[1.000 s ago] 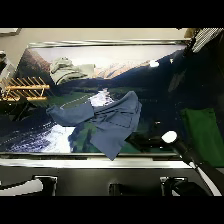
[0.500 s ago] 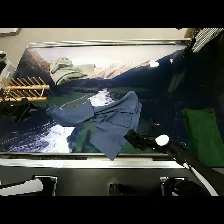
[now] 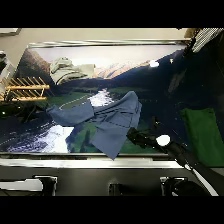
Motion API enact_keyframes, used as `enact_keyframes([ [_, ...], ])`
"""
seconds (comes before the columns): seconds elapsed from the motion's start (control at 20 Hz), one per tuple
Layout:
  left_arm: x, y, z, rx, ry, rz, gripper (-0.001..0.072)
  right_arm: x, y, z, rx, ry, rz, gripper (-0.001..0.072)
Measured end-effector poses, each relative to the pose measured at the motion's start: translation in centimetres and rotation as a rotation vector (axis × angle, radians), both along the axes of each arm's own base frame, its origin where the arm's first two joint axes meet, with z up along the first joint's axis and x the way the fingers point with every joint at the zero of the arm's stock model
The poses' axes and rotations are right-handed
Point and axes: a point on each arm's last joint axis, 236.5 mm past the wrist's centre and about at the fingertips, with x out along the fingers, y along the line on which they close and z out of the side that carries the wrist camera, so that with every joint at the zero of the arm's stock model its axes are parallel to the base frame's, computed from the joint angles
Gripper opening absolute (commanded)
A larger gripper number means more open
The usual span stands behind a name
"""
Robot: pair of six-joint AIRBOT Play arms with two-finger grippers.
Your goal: Fold the clothes and pants, and hang the long-sleeved shirts on hangers.
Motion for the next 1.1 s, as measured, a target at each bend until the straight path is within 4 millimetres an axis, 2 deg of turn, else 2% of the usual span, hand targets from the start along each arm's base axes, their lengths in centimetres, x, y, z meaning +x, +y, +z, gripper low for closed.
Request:
enact_keyframes([
  [0.2, 1.3, -0.9, -1.7, -0.069, -0.022, 0.014, 0.0469, 0.0, 0.3, 1.3, 0.019, -0.027, 0.010, 0.0029],
  [0.25, 1.7, -1.1, -2.1, -0.083, -0.028, 0.023, 0.0405, 0.0, 0.4, 1.5, 0.024, -0.032, 0.013, 0.0029],
  [0.3, 2.1, -1.4, -2.3, -0.100, -0.034, 0.030, 0.0228, -0.1, 0.5, 1.8, 0.030, -0.034, 0.018, 0.0029],
  [0.35, 2.5, -1.7, -2.6, -0.110, -0.043, 0.036, 0.0020, -0.2, 0.6, 2.1, 0.036, -0.039, 0.022, 0.0028],
  [0.5, 3.9, -2.5, -2.1, -0.137, -0.087, 0.036, 0.0014, 0.0, 0.9, 3.8, 0.053, -0.087, 0.043, 0.0027],
  [0.6, 5.2, -2.7, -0.3, -0.147, -0.143, 0.030, 0.0012, 1.0, 1.1, 6.2, 0.062, -0.169, 0.052, 0.0027],
  [0.65, 5.8, -2.8, 1.0, -0.149, -0.173, 0.021, 0.0012, 1.7, 1.2, 7.9, 0.068, -0.219, 0.051, 0.0027],
  [0.75, 7.0, -2.5, 5.1, -0.134, -0.257, 0.013, 0.0012, 3.5, 1.3, 12.2, 0.076, -0.344, 0.049, 0.0027],
  [0.9, 8.1, -1.4, 13.6, -0.089, -0.400, 0.053, 0.0012, 5.9, 1.1, 20.6, 0.071, -0.549, 0.043, 0.0027],
  [1.0, 7.6, -0.2, 19.7, -0.009, -0.491, 0.079, 0.0012, 6.9, 0.5, 26.6, 0.051, -0.678, 0.029, 0.0027],
  [1.1, 6.0, 0.8, 25.5, 0.104, -0.561, 0.107, 0.0012, 7.1, -0.6, 32.2, 0.007, -0.781, 0.017, 0.0027],
])
